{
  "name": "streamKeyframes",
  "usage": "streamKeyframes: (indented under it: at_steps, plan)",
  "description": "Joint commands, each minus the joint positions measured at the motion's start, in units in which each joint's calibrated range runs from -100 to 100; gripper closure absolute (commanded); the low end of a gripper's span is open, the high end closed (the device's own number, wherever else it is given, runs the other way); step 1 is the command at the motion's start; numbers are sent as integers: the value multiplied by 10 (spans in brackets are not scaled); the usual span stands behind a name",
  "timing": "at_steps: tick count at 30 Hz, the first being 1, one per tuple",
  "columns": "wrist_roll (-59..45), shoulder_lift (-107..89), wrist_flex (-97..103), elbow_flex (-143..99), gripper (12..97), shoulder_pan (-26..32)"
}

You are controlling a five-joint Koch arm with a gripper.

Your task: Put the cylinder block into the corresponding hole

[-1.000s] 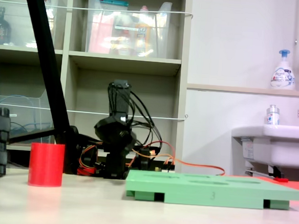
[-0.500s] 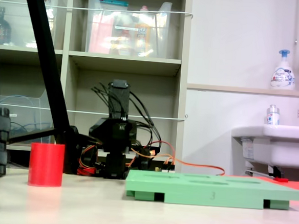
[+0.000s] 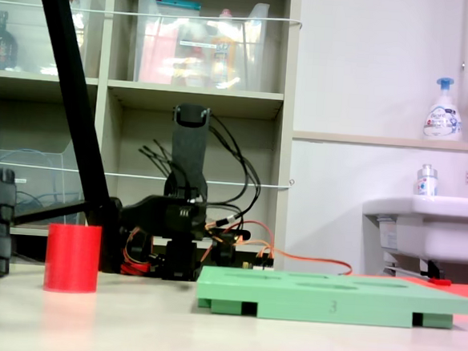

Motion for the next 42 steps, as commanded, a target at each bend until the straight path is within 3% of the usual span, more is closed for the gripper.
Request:
streamKeyframes:
  at_steps: [1, 14, 32, 34, 37, 42]
  plan:
    - [1, -3, 64, 9, 310, -12]
    - [41, 205, 64, 161, 311, -91]
    - [63, 430, 64, 355, 319, -111]
    - [66, 436, 64, 356, 368, -112]
    - [66, 436, 64, 351, 539, -112]
    - [67, 432, 64, 319, 657, -111]
